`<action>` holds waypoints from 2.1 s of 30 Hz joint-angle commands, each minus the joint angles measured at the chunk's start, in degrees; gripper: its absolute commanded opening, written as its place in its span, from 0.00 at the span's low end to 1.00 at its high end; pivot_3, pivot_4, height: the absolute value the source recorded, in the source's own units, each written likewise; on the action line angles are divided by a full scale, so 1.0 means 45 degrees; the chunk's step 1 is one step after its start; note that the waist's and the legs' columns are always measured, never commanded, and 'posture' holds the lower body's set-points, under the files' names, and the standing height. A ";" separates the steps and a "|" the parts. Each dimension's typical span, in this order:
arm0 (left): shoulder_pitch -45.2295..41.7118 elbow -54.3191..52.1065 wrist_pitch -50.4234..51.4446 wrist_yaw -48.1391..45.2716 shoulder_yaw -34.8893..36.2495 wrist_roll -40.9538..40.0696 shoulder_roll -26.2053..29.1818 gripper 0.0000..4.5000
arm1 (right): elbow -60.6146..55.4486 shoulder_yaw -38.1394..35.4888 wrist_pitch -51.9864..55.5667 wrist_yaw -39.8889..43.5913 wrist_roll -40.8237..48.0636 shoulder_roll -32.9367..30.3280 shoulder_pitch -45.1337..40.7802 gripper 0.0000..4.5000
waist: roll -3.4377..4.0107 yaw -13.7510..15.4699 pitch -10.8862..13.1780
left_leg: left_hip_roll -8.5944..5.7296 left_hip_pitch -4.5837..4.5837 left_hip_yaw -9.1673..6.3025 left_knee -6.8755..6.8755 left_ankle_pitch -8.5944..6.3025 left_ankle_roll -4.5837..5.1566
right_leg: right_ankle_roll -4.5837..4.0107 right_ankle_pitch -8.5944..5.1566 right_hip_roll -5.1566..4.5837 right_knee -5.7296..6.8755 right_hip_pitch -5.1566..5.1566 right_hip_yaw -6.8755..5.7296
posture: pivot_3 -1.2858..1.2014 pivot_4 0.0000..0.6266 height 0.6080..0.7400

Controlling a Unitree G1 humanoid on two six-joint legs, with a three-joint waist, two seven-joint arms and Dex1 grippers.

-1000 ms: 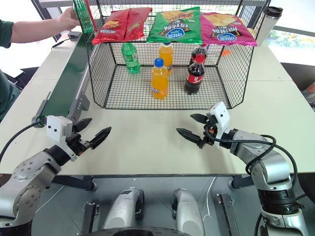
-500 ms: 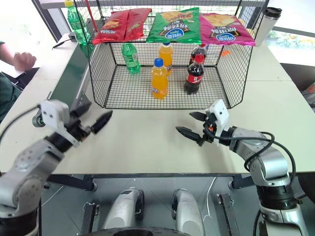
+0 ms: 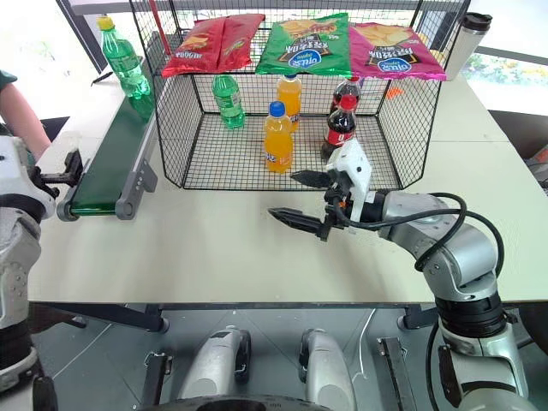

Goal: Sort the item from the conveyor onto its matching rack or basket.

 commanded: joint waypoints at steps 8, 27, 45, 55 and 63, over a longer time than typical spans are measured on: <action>-0.1222 0.1539 -0.1987 -0.1823 -0.0432 -0.0119 -0.0379 1.00 | -0.0045 0.0133 -0.0463 0.0135 -0.0238 0.0078 0.0385 1.00 | -0.0003 -0.0059 0.0001 | 0.0005 -0.0002 0.0007 0.0000 0.0001 0.0001 | -0.0044 0.0031 0.0008 0.0008 -0.0012 0.0000 | 0.52 0.24 1.00; -0.2544 0.3395 -0.2912 -0.2598 -0.0814 0.0638 0.0004 1.00 | -0.0870 -0.0806 -0.0146 -0.0697 0.1177 0.0557 0.0374 1.00 | -0.0004 -0.0027 0.0001 | 0.0007 -0.0004 0.0008 0.0000 0.0002 0.0002 | -0.0041 0.0032 0.0009 0.0016 -0.0017 0.0000 | 0.52 0.24 1.00; -0.2675 0.3140 -0.3033 -0.2558 -0.0992 0.0772 -0.0315 0.65 | -0.0772 -0.0787 -0.0404 -0.0763 0.0818 0.0259 0.0920 1.00 | -0.0004 -0.0024 0.0001 | 0.0007 -0.0002 0.0007 0.0004 0.0003 0.0001 | -0.0039 0.0033 0.0008 0.0017 -0.0012 0.0000 | 0.52 0.24 1.00; -0.1902 -0.1826 -0.0198 -0.4817 -0.2401 -0.3478 -0.1331 0.65 | -0.0746 -0.2154 0.0131 -0.0395 0.1126 -0.1559 0.1374 1.00 | -0.0023 -0.0009 0.0011 | -0.0009 -0.0026 0.0016 0.0011 0.0003 -0.0001 | -0.0033 0.0029 -0.0018 -0.0007 -0.0006 0.0005 | 0.52 0.24 1.00; -0.4606 0.2535 -0.1470 -0.4643 -0.5440 -0.0843 -0.2505 0.65 | -0.1077 -0.2450 0.0198 -0.1272 0.1105 -0.1329 0.1488 1.00 | -0.0019 -0.0034 0.0010 | -0.0003 0.0018 -0.0040 0.0017 0.0010 0.0006 | -0.0034 0.0029 0.0044 0.0028 0.0012 0.0002 | 0.52 0.24 1.00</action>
